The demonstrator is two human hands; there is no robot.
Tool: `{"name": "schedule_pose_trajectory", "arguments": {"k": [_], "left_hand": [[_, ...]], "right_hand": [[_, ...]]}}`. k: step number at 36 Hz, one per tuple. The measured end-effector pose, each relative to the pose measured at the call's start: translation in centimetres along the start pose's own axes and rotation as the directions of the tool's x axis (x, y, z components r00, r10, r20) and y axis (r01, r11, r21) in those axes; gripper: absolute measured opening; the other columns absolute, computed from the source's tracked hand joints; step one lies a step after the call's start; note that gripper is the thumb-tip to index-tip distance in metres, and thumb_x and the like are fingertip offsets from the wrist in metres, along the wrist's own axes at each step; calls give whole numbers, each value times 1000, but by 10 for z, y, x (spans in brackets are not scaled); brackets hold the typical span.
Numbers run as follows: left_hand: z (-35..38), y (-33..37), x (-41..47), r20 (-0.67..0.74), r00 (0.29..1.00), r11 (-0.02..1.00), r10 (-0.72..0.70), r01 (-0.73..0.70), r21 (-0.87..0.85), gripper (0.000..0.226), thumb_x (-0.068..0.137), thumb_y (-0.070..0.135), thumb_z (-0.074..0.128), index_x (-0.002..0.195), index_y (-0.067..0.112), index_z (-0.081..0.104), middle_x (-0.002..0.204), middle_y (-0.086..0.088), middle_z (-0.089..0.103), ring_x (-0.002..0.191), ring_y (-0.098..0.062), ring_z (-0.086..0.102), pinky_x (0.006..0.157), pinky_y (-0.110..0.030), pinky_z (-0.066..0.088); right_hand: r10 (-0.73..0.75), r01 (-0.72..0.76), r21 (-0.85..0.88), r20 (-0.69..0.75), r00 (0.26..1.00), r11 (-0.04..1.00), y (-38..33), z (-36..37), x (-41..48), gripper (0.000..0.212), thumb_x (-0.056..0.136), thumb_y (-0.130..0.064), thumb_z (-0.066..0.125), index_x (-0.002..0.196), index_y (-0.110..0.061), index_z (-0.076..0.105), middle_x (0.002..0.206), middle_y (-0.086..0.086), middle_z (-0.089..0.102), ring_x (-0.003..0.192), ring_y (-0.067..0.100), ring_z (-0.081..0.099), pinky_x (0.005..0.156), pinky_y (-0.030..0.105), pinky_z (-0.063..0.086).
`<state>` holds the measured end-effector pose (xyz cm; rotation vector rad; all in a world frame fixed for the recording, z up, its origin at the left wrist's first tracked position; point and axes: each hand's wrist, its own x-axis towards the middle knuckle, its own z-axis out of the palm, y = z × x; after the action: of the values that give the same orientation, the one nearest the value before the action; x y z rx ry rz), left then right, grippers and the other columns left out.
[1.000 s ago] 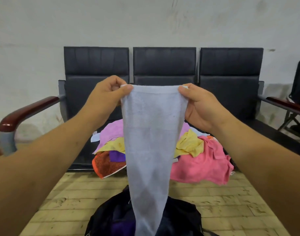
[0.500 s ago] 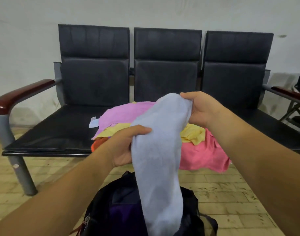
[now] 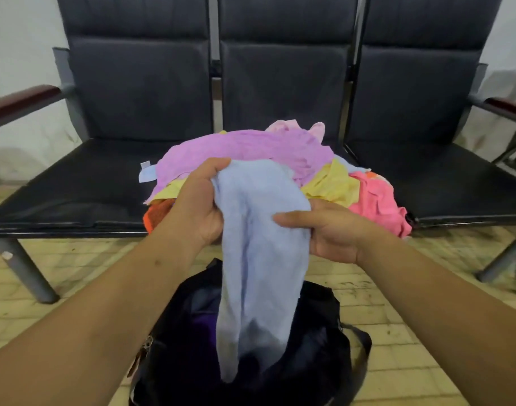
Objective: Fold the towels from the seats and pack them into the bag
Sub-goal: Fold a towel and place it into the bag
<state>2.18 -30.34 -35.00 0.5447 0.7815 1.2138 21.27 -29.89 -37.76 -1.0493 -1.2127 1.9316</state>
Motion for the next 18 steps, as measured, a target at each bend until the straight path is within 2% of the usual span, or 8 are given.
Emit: {"name": "schedule_pose_trajectory", "arguments": {"k": [3,5,7,10,12,13,15,18], "left_hand": [[-14,2,7,84,996,999,40,-40,-11,61,100,53,34,120,8,70,115,-13,72,105,-28,70,84,-39,57],[-20,0,6,209,977,998,-37,23,67,81,92,74,28,127,12,68,127,-11,67,116,-28,66,94,-43,52],[-23,-7,3,283,949,985,-137,99,142,91,81,85,33,126,13,68,133,-10,64,122,-29,62,103,-44,45],[-25,-24,2,323,921,942,-216,109,317,67,73,67,57,114,17,76,128,-8,67,120,-23,63,96,-38,54],[-25,-36,2,295,926,816,-236,24,577,36,80,34,70,112,17,73,120,-3,72,114,-18,66,89,-28,56],[-26,-40,2,285,930,740,-230,-23,672,33,82,22,72,115,19,69,118,1,73,112,-15,67,88,-24,56],[-26,-45,0,274,939,680,-209,-62,731,35,85,12,71,118,23,65,115,7,73,108,-9,68,85,-19,55],[-28,-45,-1,281,938,738,-204,-41,674,31,84,17,68,116,16,67,114,0,74,107,-14,69,88,-24,56]], "right_hand": [[-95,98,110,-25,995,989,-6,3,-1,42,86,-14,66,126,0,65,123,16,70,111,28,69,88,38,60],[-122,126,149,-33,992,981,-9,2,-2,47,89,-20,64,131,2,61,128,20,66,118,33,65,96,42,56],[-132,136,201,-33,991,970,-16,2,-5,44,90,-24,62,124,3,66,123,19,68,115,30,67,96,40,56],[-164,176,285,-65,984,942,-24,-1,-5,35,94,-25,58,110,2,74,123,18,69,114,28,68,100,41,53],[-179,202,298,-103,979,933,-26,-4,-4,35,97,-25,57,116,2,71,130,20,65,118,30,66,105,43,48],[-178,203,292,-109,978,935,-26,-5,-5,36,98,-25,57,118,2,69,130,20,65,118,31,66,106,44,47],[-170,198,271,-123,978,942,-29,-7,-7,35,98,-25,58,117,1,71,126,20,68,117,32,66,106,44,47],[-153,203,198,-242,958,959,-30,-14,-8,24,97,-20,61,106,-2,73,110,16,74,105,28,72,97,41,54]]}}
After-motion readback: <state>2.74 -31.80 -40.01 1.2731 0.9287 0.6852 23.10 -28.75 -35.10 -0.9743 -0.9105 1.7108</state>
